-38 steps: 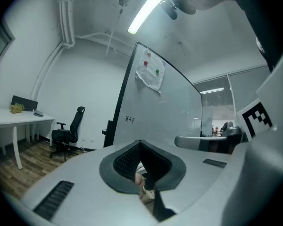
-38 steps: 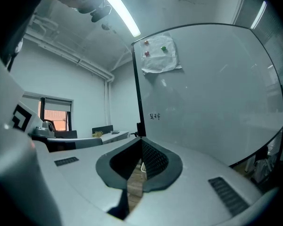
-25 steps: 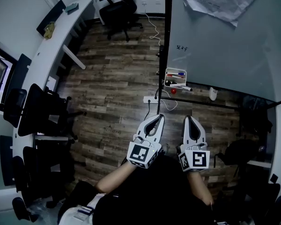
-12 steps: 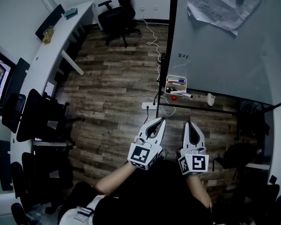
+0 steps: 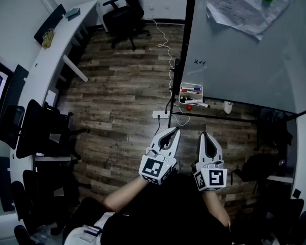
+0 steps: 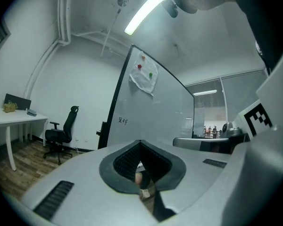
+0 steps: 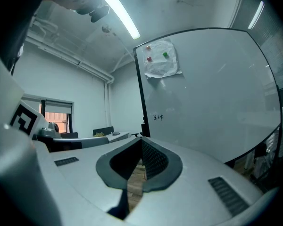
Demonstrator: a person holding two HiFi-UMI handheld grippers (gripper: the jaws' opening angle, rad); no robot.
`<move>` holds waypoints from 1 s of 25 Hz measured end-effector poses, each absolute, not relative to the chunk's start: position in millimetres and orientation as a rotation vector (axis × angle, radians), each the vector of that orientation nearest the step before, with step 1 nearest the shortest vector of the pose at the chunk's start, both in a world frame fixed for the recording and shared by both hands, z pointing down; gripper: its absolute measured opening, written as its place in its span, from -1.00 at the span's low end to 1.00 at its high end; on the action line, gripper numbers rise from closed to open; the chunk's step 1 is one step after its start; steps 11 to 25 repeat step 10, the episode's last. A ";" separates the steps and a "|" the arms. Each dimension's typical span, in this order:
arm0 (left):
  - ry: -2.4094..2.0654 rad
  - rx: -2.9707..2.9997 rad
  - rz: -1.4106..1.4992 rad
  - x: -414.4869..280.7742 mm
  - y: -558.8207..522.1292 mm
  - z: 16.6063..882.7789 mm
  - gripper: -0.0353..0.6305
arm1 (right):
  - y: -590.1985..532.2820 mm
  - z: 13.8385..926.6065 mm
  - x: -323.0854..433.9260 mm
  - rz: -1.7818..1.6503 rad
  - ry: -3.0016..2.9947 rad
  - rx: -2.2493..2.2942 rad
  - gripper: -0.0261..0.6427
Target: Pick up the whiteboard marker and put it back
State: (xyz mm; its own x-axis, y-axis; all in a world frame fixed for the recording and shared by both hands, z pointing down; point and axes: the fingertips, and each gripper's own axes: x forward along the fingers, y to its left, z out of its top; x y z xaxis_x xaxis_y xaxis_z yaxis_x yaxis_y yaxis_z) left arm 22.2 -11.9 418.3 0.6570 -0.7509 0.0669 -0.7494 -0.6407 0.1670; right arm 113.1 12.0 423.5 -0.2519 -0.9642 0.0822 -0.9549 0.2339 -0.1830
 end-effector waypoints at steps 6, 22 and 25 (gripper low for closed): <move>-1.218 2.699 -0.008 23.9 -13.8 420.1 -0.87 | 7.9 423.4 111.8 -0.291 2.443 -1.892 -0.88; -1.209 2.692 -0.004 23.1 -14.8 422.9 -0.87 | 8.8 427.0 110.7 -0.313 2.445 -1.907 -0.88; -1.209 2.692 -0.004 23.1 -14.8 422.9 -0.87 | 8.8 427.0 110.7 -0.313 2.445 -1.907 -0.88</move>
